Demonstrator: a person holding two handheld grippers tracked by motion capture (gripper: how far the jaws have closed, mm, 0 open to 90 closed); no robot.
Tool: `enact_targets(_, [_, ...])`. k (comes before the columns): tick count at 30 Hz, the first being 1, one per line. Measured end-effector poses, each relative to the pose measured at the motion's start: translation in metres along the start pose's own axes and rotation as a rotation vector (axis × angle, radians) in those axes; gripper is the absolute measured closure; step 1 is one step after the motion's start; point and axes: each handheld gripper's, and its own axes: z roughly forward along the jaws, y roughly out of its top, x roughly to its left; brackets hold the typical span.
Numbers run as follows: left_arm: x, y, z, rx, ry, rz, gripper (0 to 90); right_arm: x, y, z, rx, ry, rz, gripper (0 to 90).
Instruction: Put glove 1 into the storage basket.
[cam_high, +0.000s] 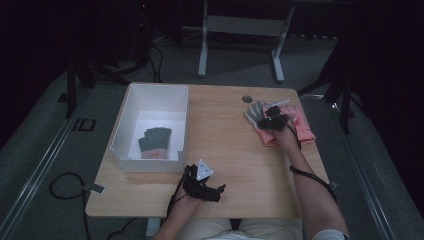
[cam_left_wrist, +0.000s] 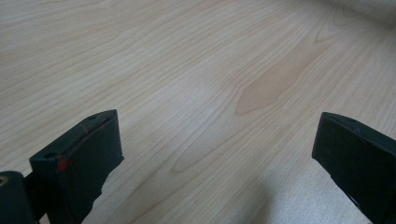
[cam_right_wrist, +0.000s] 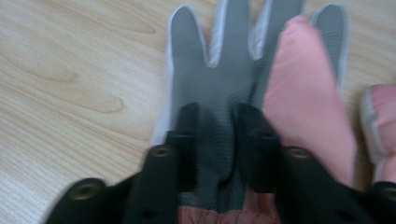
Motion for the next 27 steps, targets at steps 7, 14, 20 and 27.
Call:
enact_targets(7, [-0.003,0.000,0.001,-0.002,0.008,0.020,1.3,0.003,0.003,-0.004,0.013,-0.019,0.081,87.2])
enact_targets(14, [-0.004,0.000,0.002,0.011,0.004,0.033,1.3,0.017,0.003,-0.045,-0.084,0.008,0.217,87.6])
enact_targets(20, [-0.007,0.000,0.003,0.007,0.019,0.048,1.3,0.052,0.003,-0.102,-0.192,-0.007,0.258,87.6])
enact_targets(27, [-0.006,-0.001,0.000,-0.005,0.026,0.030,1.3,0.090,-0.010,-0.133,-0.225,-0.003,0.324,87.7])
